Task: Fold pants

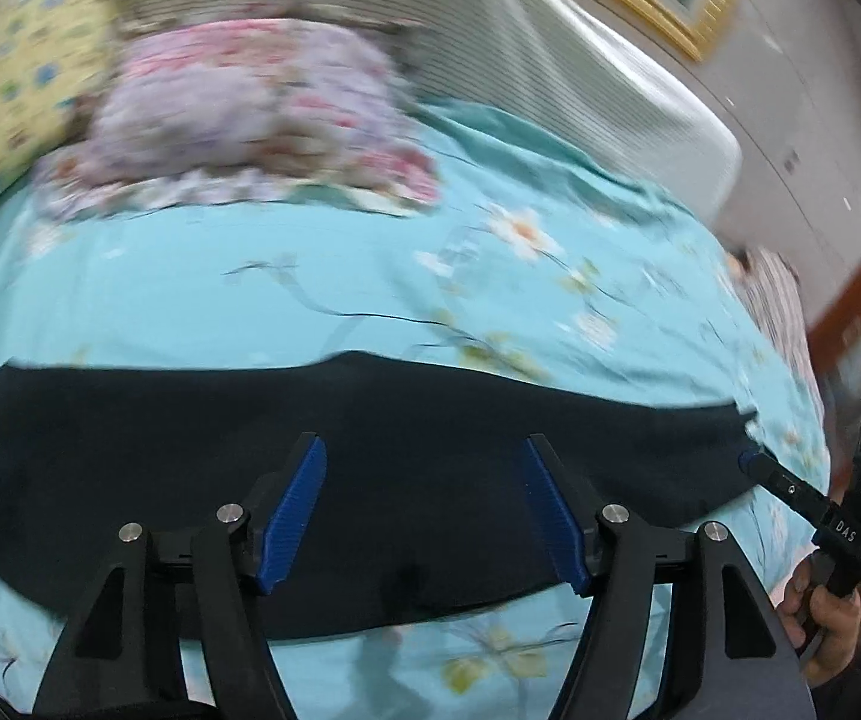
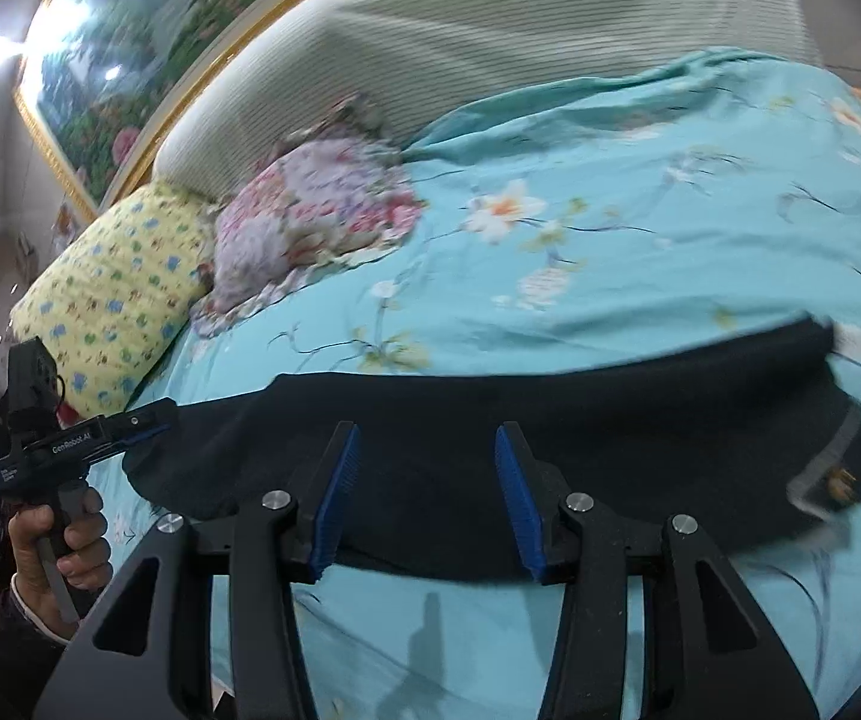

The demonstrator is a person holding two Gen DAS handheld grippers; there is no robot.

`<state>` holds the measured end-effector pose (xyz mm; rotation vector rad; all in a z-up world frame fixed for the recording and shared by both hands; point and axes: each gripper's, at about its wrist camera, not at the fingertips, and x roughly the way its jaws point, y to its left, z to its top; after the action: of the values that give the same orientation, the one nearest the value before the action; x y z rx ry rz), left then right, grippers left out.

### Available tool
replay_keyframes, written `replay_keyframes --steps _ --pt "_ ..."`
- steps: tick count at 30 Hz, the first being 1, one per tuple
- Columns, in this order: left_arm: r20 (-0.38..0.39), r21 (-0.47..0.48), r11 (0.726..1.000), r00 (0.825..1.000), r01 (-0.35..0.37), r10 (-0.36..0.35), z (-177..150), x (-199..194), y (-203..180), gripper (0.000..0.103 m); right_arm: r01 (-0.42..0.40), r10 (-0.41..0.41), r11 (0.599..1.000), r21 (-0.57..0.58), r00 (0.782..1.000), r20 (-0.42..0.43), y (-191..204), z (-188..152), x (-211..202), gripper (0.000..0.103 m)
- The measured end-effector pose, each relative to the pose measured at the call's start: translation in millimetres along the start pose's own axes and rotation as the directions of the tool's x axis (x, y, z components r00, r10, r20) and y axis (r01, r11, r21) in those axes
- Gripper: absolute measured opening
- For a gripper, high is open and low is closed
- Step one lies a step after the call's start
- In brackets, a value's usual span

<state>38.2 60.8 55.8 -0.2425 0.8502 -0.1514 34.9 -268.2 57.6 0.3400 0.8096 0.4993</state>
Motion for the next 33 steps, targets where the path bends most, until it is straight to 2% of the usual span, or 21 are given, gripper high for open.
replay_keyframes --steps 7,14,21,25,27,30,33 --pt "-0.085 0.165 0.982 0.994 0.087 -0.074 5 38 -81 0.069 0.042 -0.045 0.995 0.089 0.998 0.039 -38 -24 -40 0.054" --pt "-0.163 0.322 0.931 0.978 0.174 -0.127 7 71 -158 0.071 0.071 -0.085 0.979 0.192 0.994 0.066 -77 -40 -62 0.054" --pt "-0.262 0.453 0.853 0.953 0.258 -0.149 10 111 -214 0.072 0.080 -0.105 0.965 0.249 0.990 0.089 -102 -44 -67 0.059" --pt "-0.325 0.517 0.796 0.932 0.316 -0.160 9 135 -247 0.072 0.072 -0.102 0.957 0.282 0.991 0.091 -113 -46 -67 0.059" --pt "-0.353 0.554 0.758 0.922 0.344 -0.160 7 145 -264 0.072 0.071 -0.099 0.955 0.288 0.991 0.087 -117 -46 -65 0.059" --pt "-0.379 0.603 0.711 0.914 0.361 -0.143 3 162 -285 0.072 0.061 -0.089 0.953 0.297 0.992 0.084 -120 -46 -63 0.059" --pt "-0.421 0.617 0.681 0.897 0.394 -0.138 3 181 -301 0.072 0.051 -0.078 0.951 0.306 0.994 0.078 -124 -47 -59 0.059"
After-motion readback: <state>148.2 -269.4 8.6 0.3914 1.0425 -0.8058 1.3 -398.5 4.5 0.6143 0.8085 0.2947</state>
